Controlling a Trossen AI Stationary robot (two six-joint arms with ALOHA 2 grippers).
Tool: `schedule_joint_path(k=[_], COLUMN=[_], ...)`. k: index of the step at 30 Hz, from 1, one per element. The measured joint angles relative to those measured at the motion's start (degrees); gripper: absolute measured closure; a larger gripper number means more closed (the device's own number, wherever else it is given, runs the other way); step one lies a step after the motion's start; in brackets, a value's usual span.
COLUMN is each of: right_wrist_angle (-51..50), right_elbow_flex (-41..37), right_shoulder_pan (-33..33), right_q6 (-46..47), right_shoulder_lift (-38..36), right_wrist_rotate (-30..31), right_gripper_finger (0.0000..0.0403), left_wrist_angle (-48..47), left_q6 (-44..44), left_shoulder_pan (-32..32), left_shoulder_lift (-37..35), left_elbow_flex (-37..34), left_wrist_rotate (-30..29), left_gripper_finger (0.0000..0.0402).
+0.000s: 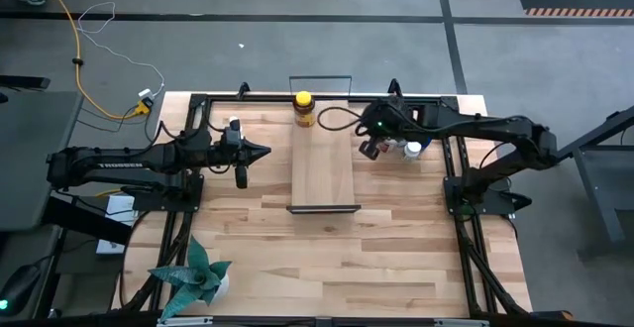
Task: Pick and place medicine bottles onto shelf by color
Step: Put the white and purple medicine bottle on the shelf
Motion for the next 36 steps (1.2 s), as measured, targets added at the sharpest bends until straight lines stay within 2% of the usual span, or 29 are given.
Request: schedule_joint_path(k=[3,5,14,18,23,28,36], right_wrist_angle=[-4.2,-7.0,-13.8,-14.1,-14.2,-12.4,-5.3], right_elbow_flex=[0.0,0.0,0.0,0.0,0.0,-2.8,-8.0], right_shoulder_pan=[-1.4,-2.8,-11.4,-14.4,-16.4,-17.7,-18.7], right_q6=[4.2,5.8,14.0,16.0,17.8,23.6,25.6], right_shoulder_lift=[-0.2,-0.2,0.1,0.4,0.5,0.4,0.4], right_wrist_rotate=[2.0,1.8,-3.4,-7.8,-8.0,-7.6,-8.6], right_gripper_finger=[0.0385,0.0359,0.0164,0.0104,0.0079,0.0077,0.0077], left_wrist_angle=[0.0,0.1,0.0,0.0,-0.1,-0.1,-0.1], left_q6=[0.0,0.0,0.0,0.0,0.0,0.0,0.0], left_shoulder_pan=[0.0,0.0,0.0,0.0,0.0,0.0,0.0], left_shoulder_lift=[0.0,0.0,0.0,0.0,0.0,0.0,0.0], left_elbow_flex=[0.0,0.0,0.0,0.0,0.0,0.0,0.0], left_wrist_rotate=[0.0,-0.6,-1.8,-1.4,-1.3,-1.3,-1.2], left_gripper_finger=[0.0401,0.0401,0.0401,0.0401,0.0401,0.0401,0.0401])
